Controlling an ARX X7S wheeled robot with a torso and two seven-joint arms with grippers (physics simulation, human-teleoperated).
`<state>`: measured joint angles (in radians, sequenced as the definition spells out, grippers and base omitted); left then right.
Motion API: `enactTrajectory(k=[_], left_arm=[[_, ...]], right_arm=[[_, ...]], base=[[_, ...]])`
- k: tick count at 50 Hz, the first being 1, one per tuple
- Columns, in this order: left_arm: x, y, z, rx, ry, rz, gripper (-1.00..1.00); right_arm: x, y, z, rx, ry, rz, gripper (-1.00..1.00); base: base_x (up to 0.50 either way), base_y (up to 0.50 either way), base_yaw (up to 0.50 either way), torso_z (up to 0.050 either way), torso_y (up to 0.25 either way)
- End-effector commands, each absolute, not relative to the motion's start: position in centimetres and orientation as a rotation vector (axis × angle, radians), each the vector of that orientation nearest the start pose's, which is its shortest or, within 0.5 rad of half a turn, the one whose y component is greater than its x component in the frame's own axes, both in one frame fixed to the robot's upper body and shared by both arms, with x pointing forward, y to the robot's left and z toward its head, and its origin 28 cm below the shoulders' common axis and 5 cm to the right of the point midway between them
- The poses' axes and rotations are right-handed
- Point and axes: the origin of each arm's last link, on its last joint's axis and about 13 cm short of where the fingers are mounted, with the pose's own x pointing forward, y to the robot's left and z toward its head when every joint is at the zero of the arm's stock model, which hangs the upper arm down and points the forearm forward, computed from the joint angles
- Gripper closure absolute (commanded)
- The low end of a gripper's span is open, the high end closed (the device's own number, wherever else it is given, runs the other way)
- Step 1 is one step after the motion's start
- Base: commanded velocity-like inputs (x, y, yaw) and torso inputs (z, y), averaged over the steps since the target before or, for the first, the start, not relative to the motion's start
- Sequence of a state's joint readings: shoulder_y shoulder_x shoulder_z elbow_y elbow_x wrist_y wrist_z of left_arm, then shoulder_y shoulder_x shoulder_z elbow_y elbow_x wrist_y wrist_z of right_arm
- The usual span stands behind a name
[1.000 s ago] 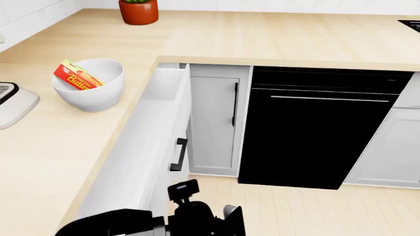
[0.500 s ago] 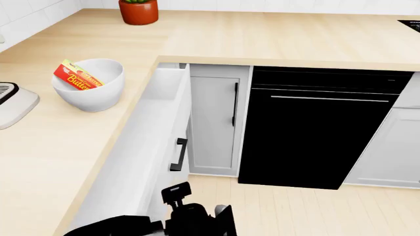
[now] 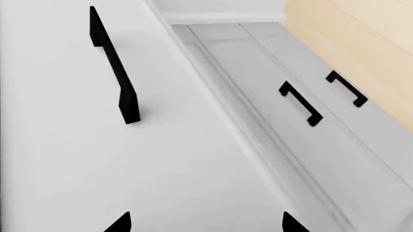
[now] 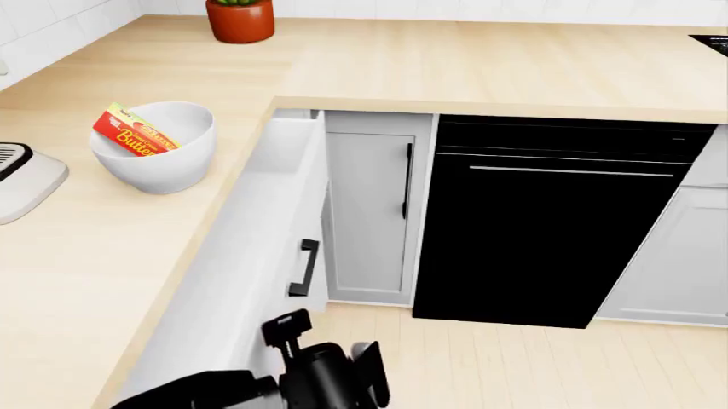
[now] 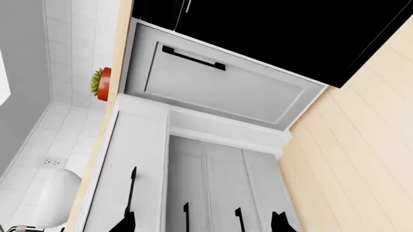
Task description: Place the bar in the bowl and close the drawer.
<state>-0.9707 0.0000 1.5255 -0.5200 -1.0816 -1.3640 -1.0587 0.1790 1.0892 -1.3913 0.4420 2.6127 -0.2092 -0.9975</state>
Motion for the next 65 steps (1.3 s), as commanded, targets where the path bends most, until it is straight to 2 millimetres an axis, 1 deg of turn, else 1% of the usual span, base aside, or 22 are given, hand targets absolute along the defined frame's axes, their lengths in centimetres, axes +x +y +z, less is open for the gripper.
enactTrajectory(k=[1, 8, 21, 29, 39, 51, 65], left_arm=[[25.7, 11.7, 4.0, 1.396, 0.859, -0.030, -1.00], [26.3, 12.2, 4.1, 1.421, 0.861, 0.022, -1.00], [27.9, 13.1, 4.6, 1.385, 0.873, 0.084, -1.00], [28.5, 13.9, 4.2, 1.385, 0.900, 0.051, -1.00], [29.2, 14.6, 4.1, 1.364, 0.919, 0.068, -1.00], [29.9, 15.1, 4.0, 1.300, 0.956, 0.010, -1.00], [30.5, 15.2, 4.0, 1.215, 0.986, -0.076, -1.00]], right_arm=[[8.7, -30.1, -2.8, 1.202, 0.370, 0.109, -1.00], [8.6, -30.1, -2.8, 1.202, 0.371, 0.109, -1.00], [8.5, -30.1, -2.9, 1.202, 0.373, 0.109, -1.00], [8.4, -30.0, -2.8, 1.200, 0.373, 0.109, -1.00], [8.1, -30.0, -2.7, 1.197, 0.369, 0.110, -1.00], [8.1, -29.9, -2.8, 1.198, 0.370, 0.106, -1.00], [8.1, -29.9, -2.8, 1.198, 0.371, 0.104, -1.00]], base=[[0.00, 0.00, 0.00, 0.000, 0.000], [0.00, 0.00, 0.00, 0.000, 0.000], [0.00, 0.00, 0.00, 0.000, 0.000], [0.00, 0.00, 0.00, 0.000, 0.000], [0.00, 0.00, 0.00, 0.000, 0.000], [0.00, 0.00, 0.00, 0.000, 0.000], [0.00, 0.00, 0.00, 0.000, 0.000]])
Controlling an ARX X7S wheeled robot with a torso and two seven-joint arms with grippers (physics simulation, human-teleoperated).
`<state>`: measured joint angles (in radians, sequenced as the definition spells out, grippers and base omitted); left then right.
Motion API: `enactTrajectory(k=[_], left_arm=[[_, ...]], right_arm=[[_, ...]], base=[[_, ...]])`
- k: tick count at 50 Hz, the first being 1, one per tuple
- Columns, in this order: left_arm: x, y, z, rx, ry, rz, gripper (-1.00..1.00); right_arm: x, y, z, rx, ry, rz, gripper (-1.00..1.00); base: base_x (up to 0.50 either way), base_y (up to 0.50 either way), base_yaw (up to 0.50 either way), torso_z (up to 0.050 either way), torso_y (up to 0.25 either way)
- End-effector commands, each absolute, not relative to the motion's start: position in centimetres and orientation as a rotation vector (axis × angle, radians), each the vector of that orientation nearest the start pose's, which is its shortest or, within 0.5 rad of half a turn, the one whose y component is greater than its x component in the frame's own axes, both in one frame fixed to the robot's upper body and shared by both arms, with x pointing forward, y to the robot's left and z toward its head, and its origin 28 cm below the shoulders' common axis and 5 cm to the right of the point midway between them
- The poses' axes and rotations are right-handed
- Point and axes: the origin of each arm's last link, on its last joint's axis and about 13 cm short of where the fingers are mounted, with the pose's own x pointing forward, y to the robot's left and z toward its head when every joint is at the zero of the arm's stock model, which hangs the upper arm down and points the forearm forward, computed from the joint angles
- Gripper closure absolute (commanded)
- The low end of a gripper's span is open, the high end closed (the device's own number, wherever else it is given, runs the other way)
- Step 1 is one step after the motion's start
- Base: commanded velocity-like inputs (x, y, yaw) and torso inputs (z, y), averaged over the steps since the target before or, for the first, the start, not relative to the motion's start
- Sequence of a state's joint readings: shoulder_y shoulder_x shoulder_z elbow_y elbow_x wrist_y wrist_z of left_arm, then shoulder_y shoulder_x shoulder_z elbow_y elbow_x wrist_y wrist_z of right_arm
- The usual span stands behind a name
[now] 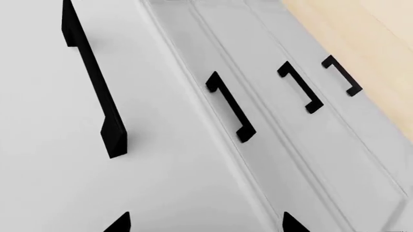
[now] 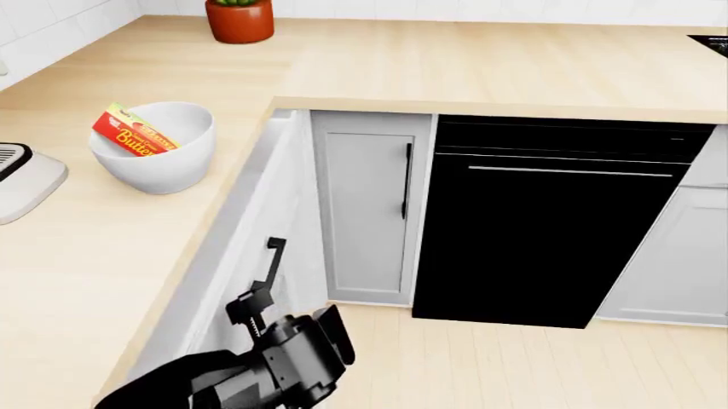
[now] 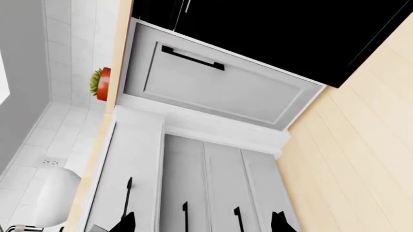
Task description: Place the bar in the bowl and close the drawer.
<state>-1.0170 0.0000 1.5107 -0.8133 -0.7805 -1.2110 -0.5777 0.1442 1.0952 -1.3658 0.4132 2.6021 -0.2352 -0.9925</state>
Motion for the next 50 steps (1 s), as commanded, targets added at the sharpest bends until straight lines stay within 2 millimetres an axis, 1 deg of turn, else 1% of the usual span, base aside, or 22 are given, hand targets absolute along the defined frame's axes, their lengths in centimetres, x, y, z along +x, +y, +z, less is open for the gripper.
enactTrajectory(k=[1, 12, 24, 33, 50], left_arm=[[30.5, 15.2, 4.0, 1.213, 0.989, -0.078, -1.00], [30.9, 15.6, 4.0, 1.160, 1.031, -0.115, -1.00], [31.5, 16.6, 4.0, 1.106, 1.084, -0.125, -1.00], [31.8, 17.4, 3.9, 1.075, 1.115, -0.104, -1.00], [32.0, 18.4, 3.6, 1.019, 1.161, -0.088, -1.00]], right_arm=[[8.1, -29.9, -2.9, 1.197, 0.371, 0.104, -1.00], [8.0, -29.8, -2.8, 1.196, 0.369, 0.104, -1.00], [7.8, -29.7, -2.7, 1.192, 0.366, 0.108, -1.00], [7.5, -29.5, -2.7, 1.189, 0.365, 0.112, -1.00], [7.3, -29.5, -2.7, 1.188, 0.363, 0.108, -1.00]], base=[[0.00, 0.00, 0.00, 0.000, 0.000], [0.00, 0.00, 0.00, 0.000, 0.000], [0.00, 0.00, 0.00, 0.000, 0.000], [0.00, 0.00, 0.00, 0.000, 0.000], [0.00, 0.00, 0.00, 0.000, 0.000]])
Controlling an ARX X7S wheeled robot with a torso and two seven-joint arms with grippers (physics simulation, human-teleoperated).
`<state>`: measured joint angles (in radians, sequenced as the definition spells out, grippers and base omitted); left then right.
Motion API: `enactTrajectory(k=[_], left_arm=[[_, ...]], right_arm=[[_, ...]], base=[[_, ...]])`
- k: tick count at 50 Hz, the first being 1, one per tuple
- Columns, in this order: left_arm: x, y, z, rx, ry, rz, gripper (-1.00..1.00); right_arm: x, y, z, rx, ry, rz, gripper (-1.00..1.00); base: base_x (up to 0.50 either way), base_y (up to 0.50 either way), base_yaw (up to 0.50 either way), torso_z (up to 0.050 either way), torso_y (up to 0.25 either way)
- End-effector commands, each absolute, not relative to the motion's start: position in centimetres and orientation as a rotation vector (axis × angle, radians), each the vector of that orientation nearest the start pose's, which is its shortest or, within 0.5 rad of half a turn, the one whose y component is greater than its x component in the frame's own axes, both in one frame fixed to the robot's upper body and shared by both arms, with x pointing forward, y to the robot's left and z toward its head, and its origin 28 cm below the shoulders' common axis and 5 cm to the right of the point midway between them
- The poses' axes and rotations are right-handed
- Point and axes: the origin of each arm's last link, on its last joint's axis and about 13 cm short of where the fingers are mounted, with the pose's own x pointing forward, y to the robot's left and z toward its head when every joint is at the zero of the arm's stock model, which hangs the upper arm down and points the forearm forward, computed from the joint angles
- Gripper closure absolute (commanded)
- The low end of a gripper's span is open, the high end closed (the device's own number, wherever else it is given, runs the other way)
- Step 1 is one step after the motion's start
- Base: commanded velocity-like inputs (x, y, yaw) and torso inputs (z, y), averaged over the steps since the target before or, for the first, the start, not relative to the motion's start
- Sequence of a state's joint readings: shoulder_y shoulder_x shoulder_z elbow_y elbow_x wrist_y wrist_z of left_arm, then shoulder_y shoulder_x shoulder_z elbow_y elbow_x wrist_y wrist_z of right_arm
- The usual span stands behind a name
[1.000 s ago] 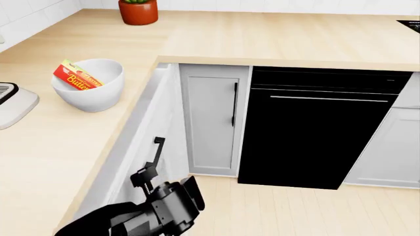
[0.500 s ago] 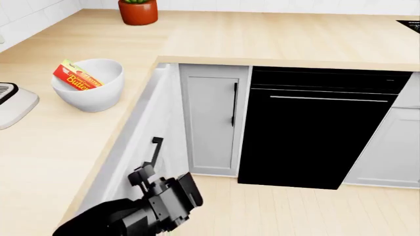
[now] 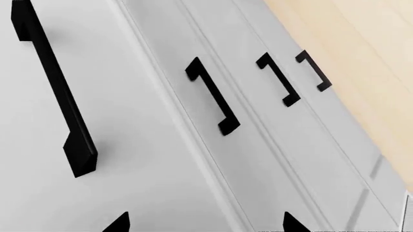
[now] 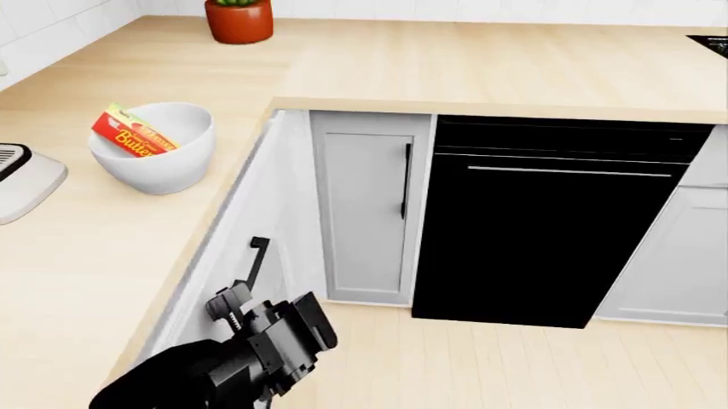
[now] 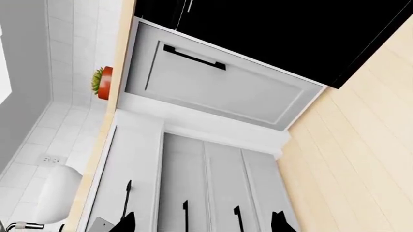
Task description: Place the bar in the bowl and close the drawer.
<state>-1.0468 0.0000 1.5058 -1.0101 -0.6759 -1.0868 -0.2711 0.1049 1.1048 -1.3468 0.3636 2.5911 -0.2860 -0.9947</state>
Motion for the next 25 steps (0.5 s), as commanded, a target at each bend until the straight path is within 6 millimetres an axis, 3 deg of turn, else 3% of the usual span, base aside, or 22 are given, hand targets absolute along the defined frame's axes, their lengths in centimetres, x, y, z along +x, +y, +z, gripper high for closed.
enactTrajectory(k=[1, 25], left_arm=[[32.0, 18.4, 3.6, 1.016, 1.162, -0.088, -1.00], [32.5, 19.7, 3.6, 0.912, 1.194, -0.102, -1.00]], right_arm=[[7.3, -29.5, -2.7, 1.188, 0.363, 0.108, -1.00], [7.0, -29.3, -2.5, 1.183, 0.355, 0.111, -1.00]], base=[[0.00, 0.00, 0.00, 0.000, 0.000], [0.00, 0.00, 0.00, -0.001, 0.000]])
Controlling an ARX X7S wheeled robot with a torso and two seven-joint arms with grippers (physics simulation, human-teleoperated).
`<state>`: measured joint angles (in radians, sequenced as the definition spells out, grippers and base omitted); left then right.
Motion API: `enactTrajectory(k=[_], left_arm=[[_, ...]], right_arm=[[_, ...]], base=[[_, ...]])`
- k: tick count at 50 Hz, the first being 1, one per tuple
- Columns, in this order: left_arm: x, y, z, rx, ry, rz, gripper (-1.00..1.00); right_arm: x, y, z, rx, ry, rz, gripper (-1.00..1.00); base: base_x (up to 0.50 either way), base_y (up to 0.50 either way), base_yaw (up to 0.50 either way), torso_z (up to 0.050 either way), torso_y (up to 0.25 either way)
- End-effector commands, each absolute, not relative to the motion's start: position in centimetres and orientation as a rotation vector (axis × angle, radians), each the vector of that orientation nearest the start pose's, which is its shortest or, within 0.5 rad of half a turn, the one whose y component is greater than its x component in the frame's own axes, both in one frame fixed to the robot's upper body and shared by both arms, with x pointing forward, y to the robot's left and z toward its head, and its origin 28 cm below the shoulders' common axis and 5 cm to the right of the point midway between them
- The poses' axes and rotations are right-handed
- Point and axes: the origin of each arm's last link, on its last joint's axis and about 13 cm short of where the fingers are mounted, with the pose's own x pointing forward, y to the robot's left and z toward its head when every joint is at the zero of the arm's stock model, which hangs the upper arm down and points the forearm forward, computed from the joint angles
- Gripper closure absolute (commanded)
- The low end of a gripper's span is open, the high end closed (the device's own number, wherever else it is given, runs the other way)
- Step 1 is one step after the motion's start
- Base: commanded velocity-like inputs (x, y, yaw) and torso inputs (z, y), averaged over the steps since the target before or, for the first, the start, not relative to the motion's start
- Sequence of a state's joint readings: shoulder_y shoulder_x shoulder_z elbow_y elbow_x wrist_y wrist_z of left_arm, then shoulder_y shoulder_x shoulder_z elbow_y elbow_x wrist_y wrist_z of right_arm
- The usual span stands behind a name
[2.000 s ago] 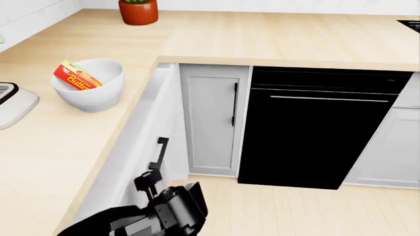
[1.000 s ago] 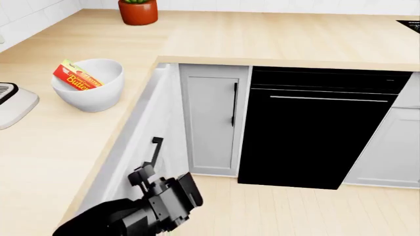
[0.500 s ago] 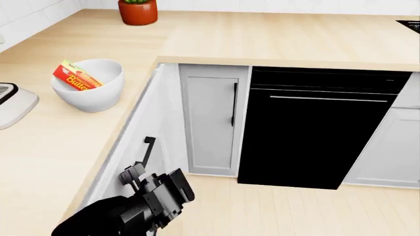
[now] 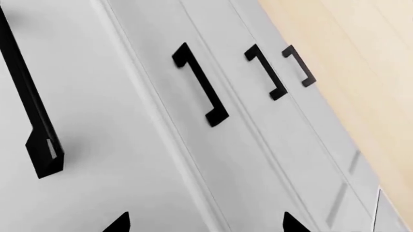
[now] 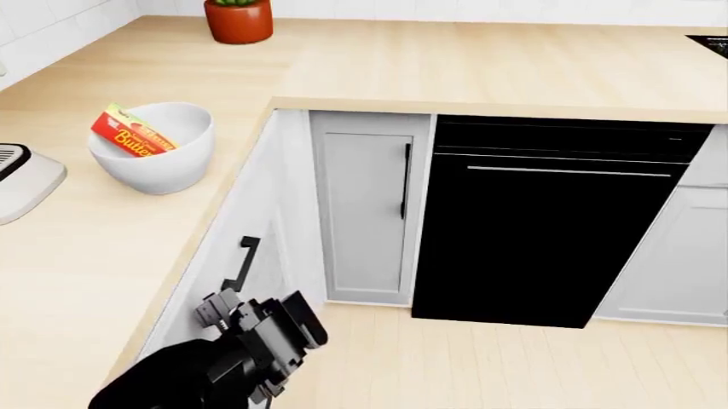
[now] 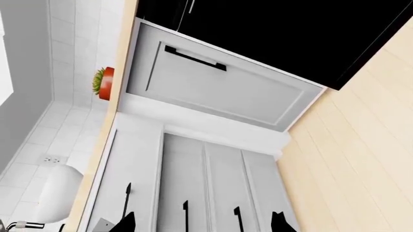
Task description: Place the bar in the bowl and close the drawer.
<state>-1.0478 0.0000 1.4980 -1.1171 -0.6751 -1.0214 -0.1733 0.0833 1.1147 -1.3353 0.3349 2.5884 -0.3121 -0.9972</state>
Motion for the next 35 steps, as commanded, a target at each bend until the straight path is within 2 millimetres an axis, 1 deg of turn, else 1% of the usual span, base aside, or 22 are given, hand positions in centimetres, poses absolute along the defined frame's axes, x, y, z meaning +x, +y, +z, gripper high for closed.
enactTrajectory(k=[1, 15, 35], left_arm=[[32.6, 19.7, 3.6, 0.911, 1.194, -0.096, -1.00], [32.9, 20.7, 4.0, 0.914, 1.201, -0.019, -1.00], [33.0, 21.7, 4.3, 0.962, 1.184, 0.105, -1.00]], right_arm=[[7.0, -29.3, -2.5, 1.183, 0.355, 0.110, -1.00], [6.9, -29.3, -2.4, 1.181, 0.353, 0.110, -1.00], [6.9, -29.2, -2.5, 1.182, 0.353, 0.111, -1.00]], base=[[0.00, 0.00, 0.00, 0.000, 0.000], [0.00, 0.00, 0.00, 0.000, 0.000], [0.00, 0.00, 0.00, 0.000, 0.000]])
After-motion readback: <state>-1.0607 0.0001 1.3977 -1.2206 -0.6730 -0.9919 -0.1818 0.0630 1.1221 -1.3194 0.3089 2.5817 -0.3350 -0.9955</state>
